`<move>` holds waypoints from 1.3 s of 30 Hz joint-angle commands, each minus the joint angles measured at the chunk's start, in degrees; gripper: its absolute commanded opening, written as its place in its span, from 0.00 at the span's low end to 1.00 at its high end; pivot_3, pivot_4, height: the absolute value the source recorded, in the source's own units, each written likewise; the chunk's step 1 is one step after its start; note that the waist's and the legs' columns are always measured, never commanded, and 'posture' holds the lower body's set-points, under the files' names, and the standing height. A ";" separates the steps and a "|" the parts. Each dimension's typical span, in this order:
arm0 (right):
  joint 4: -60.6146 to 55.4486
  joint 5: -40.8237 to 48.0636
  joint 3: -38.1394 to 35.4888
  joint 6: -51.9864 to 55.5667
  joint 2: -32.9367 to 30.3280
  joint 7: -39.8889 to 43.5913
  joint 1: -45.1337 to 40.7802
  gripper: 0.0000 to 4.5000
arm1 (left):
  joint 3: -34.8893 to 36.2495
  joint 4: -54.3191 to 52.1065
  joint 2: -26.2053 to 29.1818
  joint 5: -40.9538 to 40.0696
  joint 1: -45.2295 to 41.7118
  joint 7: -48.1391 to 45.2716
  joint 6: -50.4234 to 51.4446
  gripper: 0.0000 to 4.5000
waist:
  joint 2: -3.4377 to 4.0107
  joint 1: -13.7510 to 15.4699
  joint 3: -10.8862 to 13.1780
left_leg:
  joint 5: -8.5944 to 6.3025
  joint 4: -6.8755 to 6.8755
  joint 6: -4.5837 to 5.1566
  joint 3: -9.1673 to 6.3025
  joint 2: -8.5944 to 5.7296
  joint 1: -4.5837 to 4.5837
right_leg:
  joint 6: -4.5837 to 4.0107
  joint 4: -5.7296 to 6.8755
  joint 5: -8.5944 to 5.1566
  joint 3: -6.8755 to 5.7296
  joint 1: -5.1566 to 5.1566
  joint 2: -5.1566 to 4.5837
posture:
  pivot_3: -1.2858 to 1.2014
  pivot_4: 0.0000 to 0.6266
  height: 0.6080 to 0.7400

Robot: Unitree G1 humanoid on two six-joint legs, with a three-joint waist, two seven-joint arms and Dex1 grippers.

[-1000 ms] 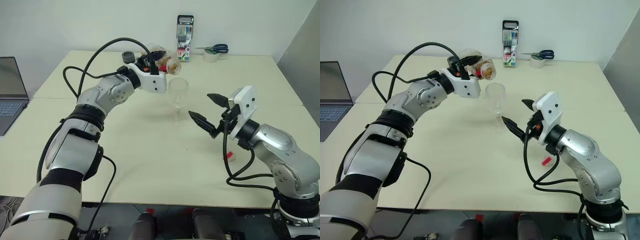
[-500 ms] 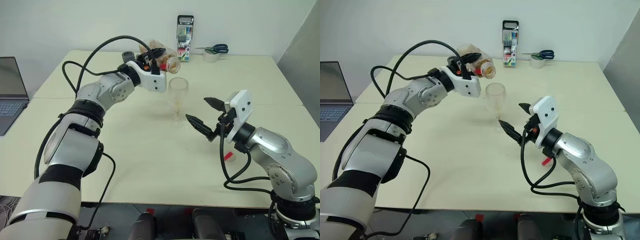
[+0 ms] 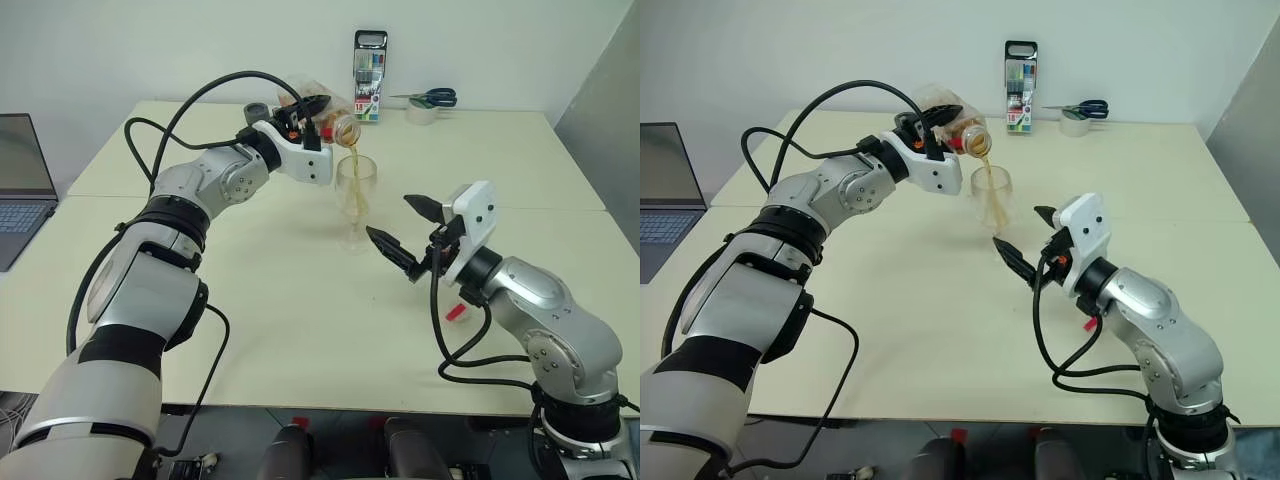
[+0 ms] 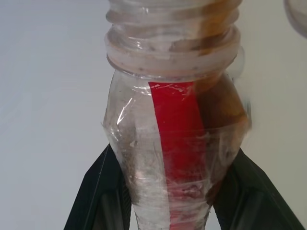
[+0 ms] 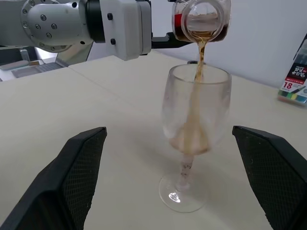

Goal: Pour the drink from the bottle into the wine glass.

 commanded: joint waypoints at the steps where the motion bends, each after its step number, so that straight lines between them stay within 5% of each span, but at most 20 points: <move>1: -2.36 -0.98 -0.11 -1.89 0.08 -0.51 -0.27 1.00 | 0.14 -0.15 0.86 -0.09 -2.65 1.76 -0.23 0.39 | 0.00 0.00 0.00 | 0.00 0.01 0.00 0.00 0.00 0.00 | 0.00 0.00 0.00 0.00 0.00 0.00 | 0.52 0.24 1.00; 39: -3.35 -5.42 2.97 -2.97 1.82 -1.35 2.62 1.00 | -1.80 1.61 1.26 1.21 -3.98 4.28 -0.24 0.39 | 0.00 -0.41 0.00 | 0.00 0.02 -0.01 0.00 -0.01 0.00 | 0.00 0.04 0.00 0.00 -0.01 0.00 | 0.52 0.24 1.00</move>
